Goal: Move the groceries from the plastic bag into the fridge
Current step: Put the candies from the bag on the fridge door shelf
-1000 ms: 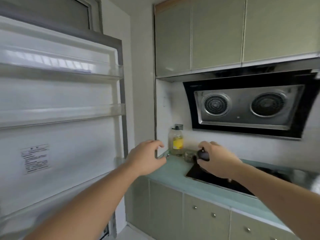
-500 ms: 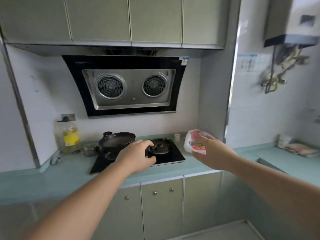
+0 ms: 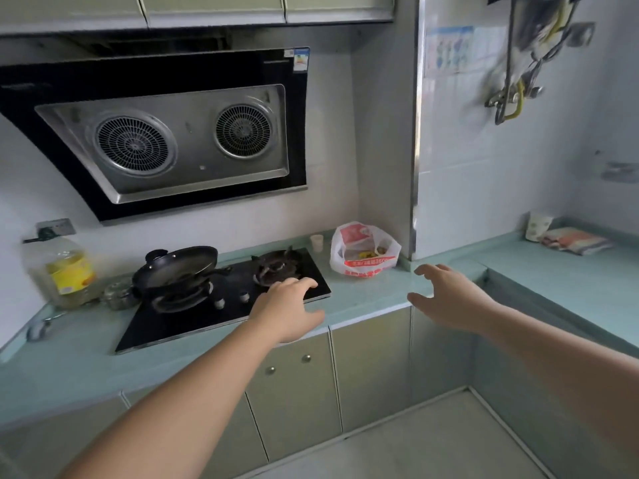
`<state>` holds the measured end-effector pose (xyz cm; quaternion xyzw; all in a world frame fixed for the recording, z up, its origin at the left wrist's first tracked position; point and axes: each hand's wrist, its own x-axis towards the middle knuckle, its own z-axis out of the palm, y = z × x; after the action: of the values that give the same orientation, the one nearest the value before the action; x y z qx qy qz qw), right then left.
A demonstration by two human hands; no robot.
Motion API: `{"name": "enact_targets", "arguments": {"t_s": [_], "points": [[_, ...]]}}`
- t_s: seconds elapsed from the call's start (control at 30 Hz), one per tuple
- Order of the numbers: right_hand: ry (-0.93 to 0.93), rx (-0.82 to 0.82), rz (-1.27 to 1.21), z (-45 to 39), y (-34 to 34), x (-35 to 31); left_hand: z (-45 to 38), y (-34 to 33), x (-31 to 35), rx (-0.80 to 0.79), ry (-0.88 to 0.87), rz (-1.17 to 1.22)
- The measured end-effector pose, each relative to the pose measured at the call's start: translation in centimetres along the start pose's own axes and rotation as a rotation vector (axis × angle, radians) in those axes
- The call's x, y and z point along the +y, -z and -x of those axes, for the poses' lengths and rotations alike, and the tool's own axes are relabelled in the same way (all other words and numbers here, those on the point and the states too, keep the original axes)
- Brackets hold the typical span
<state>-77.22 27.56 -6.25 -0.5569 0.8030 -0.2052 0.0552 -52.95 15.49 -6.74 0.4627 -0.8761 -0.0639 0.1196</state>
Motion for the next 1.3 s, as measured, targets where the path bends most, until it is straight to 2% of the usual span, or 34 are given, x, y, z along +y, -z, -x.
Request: {"name": "enact_targets", "arguments": {"t_s": [0.27,0.53,0.73,0.97,1.13,1.3], "points": [[-0.036,-0.033,-0.080,-7.1,-1.2,5.6,-8.2,-3.3,2.9,-0.013,0.002,0.017],[0.000,-0.065,-0.014,-18.2,-4.0,7.5,-20.6,-8.3,0.8,-0.015,-0.047,0.069],[-0.053,-0.090,0.062,-27.8,-5.9,9.7,-31.4,-12.3,-0.3,-0.073,-0.101,0.146],[-0.071,-0.104,0.027,-37.2,-8.0,13.8,-41.2,-16.8,0.1,-0.116,-0.055,0.224],[-0.027,-0.128,-0.071,-44.4,-10.1,17.2,-46.8,-19.5,0.8,-0.134,0.056,0.225],[-0.018,-0.247,-0.150,-51.1,-13.7,19.8,-51.0,-22.1,1.9,-0.150,0.157,0.231]]}}
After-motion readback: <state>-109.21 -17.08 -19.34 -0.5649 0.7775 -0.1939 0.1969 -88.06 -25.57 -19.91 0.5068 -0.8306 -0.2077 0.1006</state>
